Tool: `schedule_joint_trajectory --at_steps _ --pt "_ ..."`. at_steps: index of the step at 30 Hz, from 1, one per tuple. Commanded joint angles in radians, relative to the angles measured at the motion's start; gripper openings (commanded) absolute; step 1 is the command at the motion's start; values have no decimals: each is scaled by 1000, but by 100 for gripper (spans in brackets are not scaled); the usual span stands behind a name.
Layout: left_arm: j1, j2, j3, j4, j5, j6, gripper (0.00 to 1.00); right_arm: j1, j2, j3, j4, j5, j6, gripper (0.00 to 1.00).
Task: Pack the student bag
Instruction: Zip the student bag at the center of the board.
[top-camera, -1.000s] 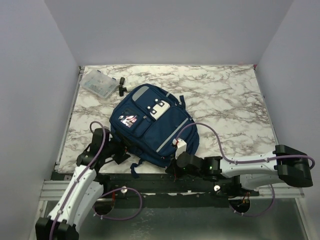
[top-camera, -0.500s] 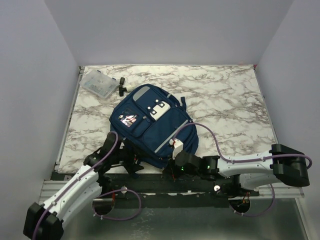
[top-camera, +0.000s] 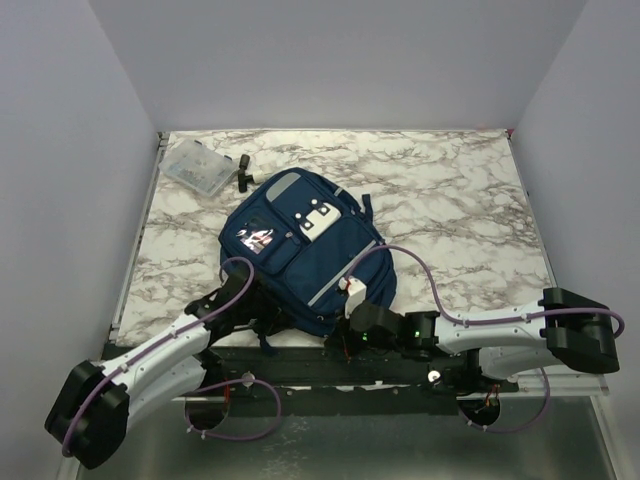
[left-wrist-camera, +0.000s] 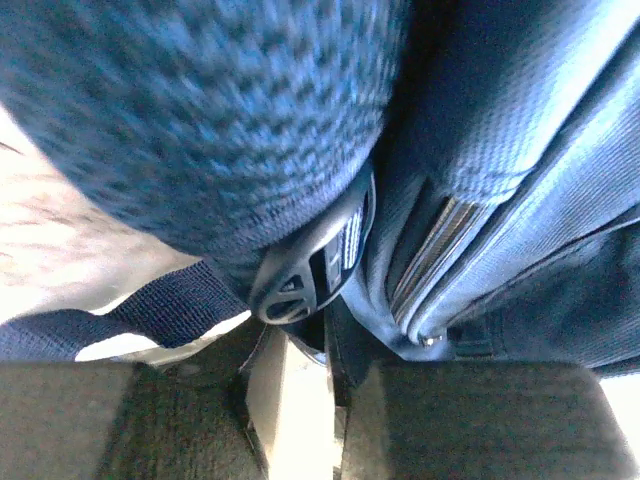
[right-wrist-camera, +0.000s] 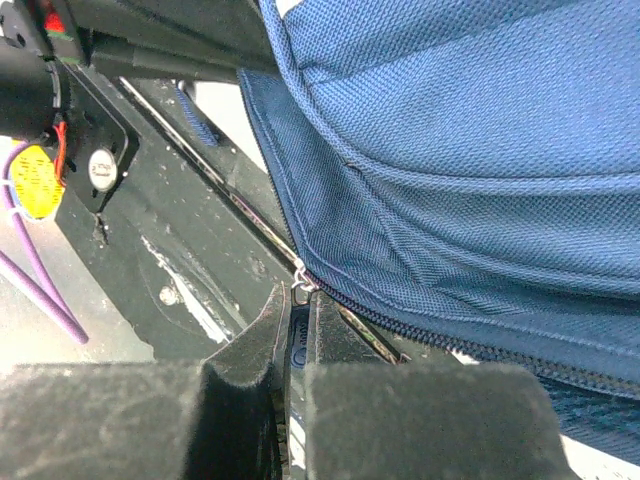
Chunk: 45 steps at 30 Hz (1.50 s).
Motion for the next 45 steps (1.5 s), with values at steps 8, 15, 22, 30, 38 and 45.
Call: schedule_joint_trajectory --at_steps 8,15,22,30,38,45 --pt "332 -200 59 -274 -258 300 0 0 -28 14 -44 -140 -26 0" --pt "491 -300 228 -458 -369 434 0 -127 -134 -33 -257 -73 5 0" --pt "689 -233 346 -536 -326 524 0 -247 -94 -6 -277 -157 -72 0" --pt "816 -168 336 -482 -3 611 5 -264 -31 35 -149 -375 -154 0" --pt "816 -90 216 -387 199 556 44 -265 13 4 -5 -488 -128 1" --pt "653 49 245 -253 123 490 44 -265 -20 -35 8 -498 -111 1"
